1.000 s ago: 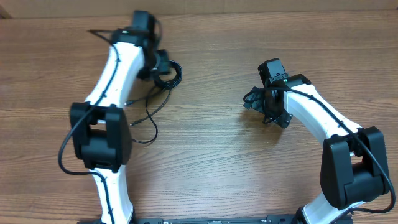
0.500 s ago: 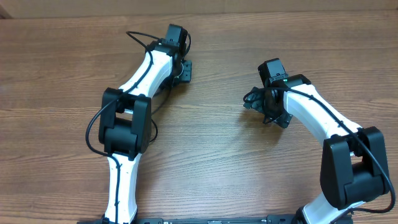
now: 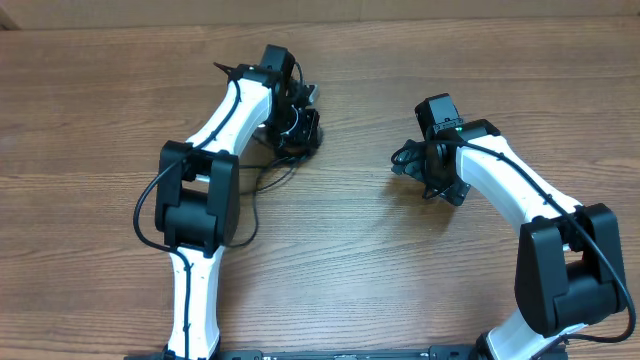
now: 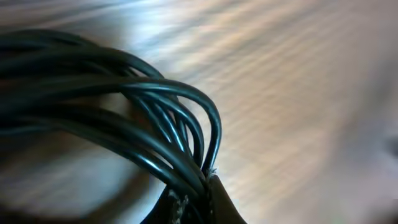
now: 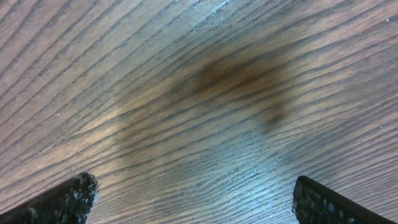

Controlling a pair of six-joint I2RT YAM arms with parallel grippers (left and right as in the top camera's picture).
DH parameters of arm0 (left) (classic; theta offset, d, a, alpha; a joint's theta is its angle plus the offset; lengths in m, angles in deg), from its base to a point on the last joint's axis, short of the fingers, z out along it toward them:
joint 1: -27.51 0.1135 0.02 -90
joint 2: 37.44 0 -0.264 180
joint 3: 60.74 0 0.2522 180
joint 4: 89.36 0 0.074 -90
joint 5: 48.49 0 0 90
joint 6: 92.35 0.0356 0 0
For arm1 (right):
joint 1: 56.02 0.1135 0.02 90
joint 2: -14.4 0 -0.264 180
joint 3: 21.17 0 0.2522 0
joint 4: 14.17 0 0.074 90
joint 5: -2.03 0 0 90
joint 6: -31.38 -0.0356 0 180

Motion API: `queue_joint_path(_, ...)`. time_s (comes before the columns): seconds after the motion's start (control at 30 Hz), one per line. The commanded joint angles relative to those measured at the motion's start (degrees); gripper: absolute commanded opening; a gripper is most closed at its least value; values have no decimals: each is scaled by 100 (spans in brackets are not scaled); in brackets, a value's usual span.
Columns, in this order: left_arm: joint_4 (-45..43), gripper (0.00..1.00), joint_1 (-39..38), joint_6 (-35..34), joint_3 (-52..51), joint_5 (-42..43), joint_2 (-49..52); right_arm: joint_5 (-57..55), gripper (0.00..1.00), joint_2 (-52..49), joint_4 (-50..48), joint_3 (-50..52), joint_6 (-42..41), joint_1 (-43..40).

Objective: Untangle cables

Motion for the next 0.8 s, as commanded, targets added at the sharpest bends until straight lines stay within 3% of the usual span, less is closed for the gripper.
queue_joint_path(0.0, -20, 4, 122, 793, 216, 2076, -975, -13, 100, -20, -17, 2, 24, -7)
queue_joint_path(0.07, 11, 4, 149, 1027, 216, 2470, -1342, -13, 100, -20, -17, 2, 24, -7)
queue_joint_path(0.27, 306, 4, 138, 1810, 216, 2496, -1777, -13, 100, -20, -17, 2, 22, -7)
queue_joint_path(0.37, 765, 4, 50, 2249, 120, 1939, -1731, -13, 100, -20, -17, 2, 24, -7)
queue_joint_path(0.53, 798, 4, -282, 2953, -284, 874, -1731, -13, 100, -20, -17, 2, 24, -7)
queue_joint_path(0.77, 20, 4, -693, 3200, -833, 391, -1679, -13, 100, -20, -17, 2, 24, -7)
